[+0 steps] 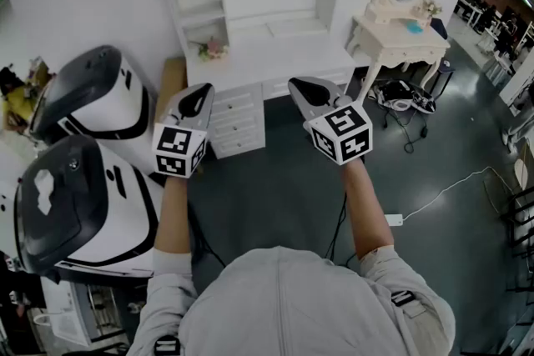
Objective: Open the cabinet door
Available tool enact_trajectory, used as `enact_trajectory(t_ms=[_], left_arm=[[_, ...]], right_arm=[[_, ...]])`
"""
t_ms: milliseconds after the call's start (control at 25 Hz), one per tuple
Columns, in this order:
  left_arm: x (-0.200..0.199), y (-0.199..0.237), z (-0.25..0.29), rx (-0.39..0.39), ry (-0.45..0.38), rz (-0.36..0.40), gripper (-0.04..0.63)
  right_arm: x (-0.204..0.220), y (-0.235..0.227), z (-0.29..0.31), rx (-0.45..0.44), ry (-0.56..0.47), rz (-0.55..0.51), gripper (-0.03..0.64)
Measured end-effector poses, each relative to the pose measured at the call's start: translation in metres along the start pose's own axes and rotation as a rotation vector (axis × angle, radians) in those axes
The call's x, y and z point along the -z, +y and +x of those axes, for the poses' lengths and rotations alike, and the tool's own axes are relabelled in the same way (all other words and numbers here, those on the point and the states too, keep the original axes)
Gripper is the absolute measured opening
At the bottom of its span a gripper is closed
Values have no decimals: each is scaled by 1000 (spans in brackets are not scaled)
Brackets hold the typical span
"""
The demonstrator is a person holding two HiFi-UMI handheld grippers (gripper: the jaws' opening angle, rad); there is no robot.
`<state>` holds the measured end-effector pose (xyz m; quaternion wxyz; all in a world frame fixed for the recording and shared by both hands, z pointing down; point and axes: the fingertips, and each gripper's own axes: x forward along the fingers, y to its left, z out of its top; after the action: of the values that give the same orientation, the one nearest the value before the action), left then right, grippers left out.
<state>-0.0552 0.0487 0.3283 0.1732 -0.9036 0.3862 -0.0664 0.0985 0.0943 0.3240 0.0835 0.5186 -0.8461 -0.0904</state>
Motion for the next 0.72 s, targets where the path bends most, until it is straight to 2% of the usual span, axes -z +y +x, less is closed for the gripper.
enact_trajectory(t_ms=[400, 720], left_arm=[[-5, -3, 13, -13, -5, -4, 17], [-9, -10, 26, -21, 6, 2, 17]], right_arm=[[2, -20, -1, 10, 8, -10, 2], [-4, -36, -4, -3, -55, 40, 2]])
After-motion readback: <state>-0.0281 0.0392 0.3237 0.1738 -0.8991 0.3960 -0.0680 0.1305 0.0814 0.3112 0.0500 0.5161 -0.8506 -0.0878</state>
